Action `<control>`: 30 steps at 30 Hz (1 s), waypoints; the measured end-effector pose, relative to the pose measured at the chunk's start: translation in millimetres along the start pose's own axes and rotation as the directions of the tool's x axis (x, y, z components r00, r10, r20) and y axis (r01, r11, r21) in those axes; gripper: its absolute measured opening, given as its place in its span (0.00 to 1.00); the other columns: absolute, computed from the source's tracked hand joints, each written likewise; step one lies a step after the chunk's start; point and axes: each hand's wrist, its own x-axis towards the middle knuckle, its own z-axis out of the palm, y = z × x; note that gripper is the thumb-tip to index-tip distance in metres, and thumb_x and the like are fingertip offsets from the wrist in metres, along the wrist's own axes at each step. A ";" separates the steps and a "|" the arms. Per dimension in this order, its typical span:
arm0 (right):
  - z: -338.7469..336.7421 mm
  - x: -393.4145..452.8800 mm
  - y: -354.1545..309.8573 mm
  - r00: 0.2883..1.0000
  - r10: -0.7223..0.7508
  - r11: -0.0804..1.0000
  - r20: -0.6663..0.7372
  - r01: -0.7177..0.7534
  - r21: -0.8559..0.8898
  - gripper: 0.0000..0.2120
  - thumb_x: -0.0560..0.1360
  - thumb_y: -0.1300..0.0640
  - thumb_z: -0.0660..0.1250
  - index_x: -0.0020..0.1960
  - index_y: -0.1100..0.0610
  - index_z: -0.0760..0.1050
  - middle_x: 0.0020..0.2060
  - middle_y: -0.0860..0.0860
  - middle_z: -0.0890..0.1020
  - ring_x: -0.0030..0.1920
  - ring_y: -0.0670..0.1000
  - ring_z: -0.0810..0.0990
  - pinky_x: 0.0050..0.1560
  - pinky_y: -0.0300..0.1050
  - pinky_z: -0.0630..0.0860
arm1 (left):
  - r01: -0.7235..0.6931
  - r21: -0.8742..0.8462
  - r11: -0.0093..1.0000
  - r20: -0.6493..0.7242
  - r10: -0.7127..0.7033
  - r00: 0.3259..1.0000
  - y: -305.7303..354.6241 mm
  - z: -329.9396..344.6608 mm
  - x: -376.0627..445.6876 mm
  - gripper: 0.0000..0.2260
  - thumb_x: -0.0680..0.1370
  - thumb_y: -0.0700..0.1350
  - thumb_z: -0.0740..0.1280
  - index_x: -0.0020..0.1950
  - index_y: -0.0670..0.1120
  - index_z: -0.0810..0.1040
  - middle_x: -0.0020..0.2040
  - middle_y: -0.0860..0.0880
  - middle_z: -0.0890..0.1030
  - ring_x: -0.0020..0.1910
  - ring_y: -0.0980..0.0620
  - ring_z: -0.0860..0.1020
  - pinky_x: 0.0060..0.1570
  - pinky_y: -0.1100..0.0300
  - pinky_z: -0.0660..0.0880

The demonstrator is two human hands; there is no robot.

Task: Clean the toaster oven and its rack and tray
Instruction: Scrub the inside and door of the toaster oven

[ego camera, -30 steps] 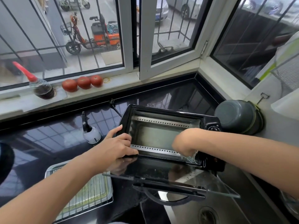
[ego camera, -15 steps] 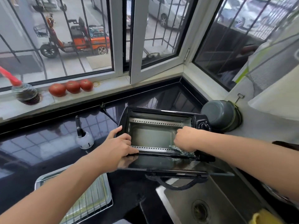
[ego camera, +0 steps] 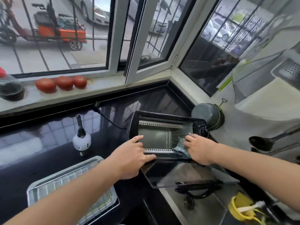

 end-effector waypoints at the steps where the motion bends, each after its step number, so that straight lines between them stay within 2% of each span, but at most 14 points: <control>1: 0.3 -3.1 -4.7 1.000 -0.002 1.000 0.008 0.002 0.016 0.17 0.79 0.54 0.58 0.61 0.59 0.79 0.66 0.57 0.73 0.64 0.60 0.67 0.69 0.55 0.64 | -0.040 0.008 0.999 -0.019 0.040 0.999 1.0 -5.2 -0.3 0.26 0.78 0.46 0.62 0.78 0.56 0.67 0.45 0.49 0.83 0.50 0.45 0.78 0.78 0.45 0.55; 5: -3.1 -12.9 -8.5 0.999 0.047 0.998 -0.018 -0.047 0.031 0.20 0.82 0.55 0.52 0.67 0.60 0.74 0.63 0.57 0.76 0.61 0.59 0.69 0.68 0.54 0.65 | -0.103 -0.021 0.994 -0.062 0.101 0.993 -2.1 -8.2 -1.7 0.31 0.78 0.41 0.58 0.82 0.55 0.59 0.43 0.47 0.80 0.45 0.43 0.77 0.69 0.46 0.61; 8: -1.6 -11.0 -9.1 0.995 0.097 0.993 0.003 -0.096 -0.066 0.24 0.84 0.51 0.50 0.78 0.56 0.61 0.68 0.59 0.72 0.68 0.60 0.66 0.72 0.56 0.60 | -0.145 -0.067 0.987 -0.080 0.139 0.987 -6.7 -13.1 -0.3 0.36 0.78 0.39 0.57 0.83 0.59 0.52 0.40 0.48 0.77 0.41 0.45 0.75 0.65 0.49 0.59; 9: -0.3 -8.6 -10.2 0.995 0.097 0.988 0.028 -0.093 -0.121 0.25 0.84 0.50 0.50 0.79 0.56 0.59 0.70 0.60 0.70 0.70 0.61 0.64 0.74 0.57 0.58 | -0.156 -0.088 0.984 -0.084 0.149 0.985 -8.6 -14.1 0.8 0.36 0.78 0.39 0.57 0.83 0.60 0.50 0.40 0.49 0.76 0.40 0.45 0.74 0.64 0.49 0.59; 11: 1.7 2.0 -8.8 0.997 0.069 0.980 0.038 -0.060 -0.190 0.22 0.83 0.50 0.52 0.73 0.57 0.69 0.69 0.61 0.70 0.70 0.62 0.64 0.73 0.58 0.59 | -0.157 -0.130 0.979 -0.097 0.145 0.985 -10.1 -15.1 3.0 0.37 0.78 0.38 0.57 0.83 0.61 0.50 0.41 0.50 0.76 0.38 0.47 0.72 0.64 0.50 0.59; 13: 4.4 26.4 -4.9 0.998 0.001 0.986 0.056 0.008 -0.167 0.19 0.82 0.52 0.55 0.67 0.58 0.75 0.68 0.60 0.71 0.69 0.61 0.66 0.70 0.56 0.63 | -0.141 -0.168 0.976 -0.091 0.127 0.988 -11.6 -12.8 4.7 0.36 0.78 0.38 0.57 0.83 0.62 0.51 0.41 0.50 0.78 0.37 0.48 0.72 0.66 0.48 0.60; 16: 6.1 76.1 -0.6 0.979 -0.030 0.999 0.201 0.038 -0.036 0.18 0.80 0.56 0.62 0.69 0.56 0.74 0.72 0.56 0.70 0.72 0.58 0.66 0.69 0.55 0.68 | -0.124 -0.189 0.974 -0.093 0.108 0.990 -11.4 -8.2 6.6 0.35 0.78 0.37 0.57 0.82 0.61 0.54 0.41 0.51 0.79 0.37 0.47 0.73 0.66 0.48 0.60; 20: -0.2 119.8 0.1 0.934 -0.051 0.997 0.354 0.030 0.064 0.17 0.80 0.60 0.63 0.69 0.58 0.75 0.72 0.56 0.72 0.72 0.60 0.69 0.69 0.57 0.70 | -0.114 -0.190 0.975 -0.092 0.097 0.991 -9.0 -7.3 6.3 0.34 0.79 0.38 0.57 0.82 0.61 0.56 0.40 0.50 0.79 0.38 0.46 0.74 0.66 0.47 0.61; 24: -7.3 124.1 0.3 0.934 -0.113 0.990 0.338 0.135 -0.042 0.20 0.75 0.57 0.69 0.67 0.58 0.77 0.70 0.58 0.72 0.72 0.61 0.67 0.71 0.58 0.67 | -0.098 -0.215 0.972 -0.094 0.079 0.992 -8.9 -6.1 5.6 0.33 0.79 0.39 0.58 0.81 0.62 0.59 0.39 0.51 0.77 0.37 0.47 0.74 0.64 0.47 0.62; 26: -11.4 110.5 7.8 0.935 -0.106 0.993 0.337 0.118 -0.014 0.21 0.71 0.58 0.73 0.64 0.58 0.79 0.69 0.57 0.73 0.71 0.61 0.68 0.69 0.57 0.70 | -0.086 -0.238 0.967 -0.093 0.065 0.994 -10.6 -6.3 6.4 0.32 0.78 0.40 0.58 0.80 0.62 0.61 0.39 0.51 0.77 0.36 0.48 0.72 0.63 0.48 0.62; 28: -19.4 82.4 16.2 0.945 -0.102 0.992 0.310 0.122 -0.045 0.20 0.74 0.58 0.70 0.65 0.58 0.77 0.68 0.57 0.74 0.68 0.59 0.69 0.65 0.53 0.71 | -0.076 -0.258 0.963 -0.092 0.054 0.994 -12.8 -6.3 7.9 0.32 0.78 0.40 0.58 0.80 0.63 0.61 0.39 0.52 0.78 0.37 0.49 0.72 0.63 0.49 0.62; 30: -26.6 54.5 21.1 0.975 -0.086 0.989 0.205 0.107 -0.098 0.18 0.77 0.57 0.65 0.66 0.59 0.75 0.67 0.57 0.74 0.65 0.58 0.70 0.62 0.52 0.70 | -0.063 -0.263 0.963 -0.089 0.041 0.995 -15.1 -4.1 9.1 0.32 0.78 0.41 0.59 0.80 0.64 0.61 0.40 0.53 0.78 0.38 0.49 0.71 0.62 0.51 0.61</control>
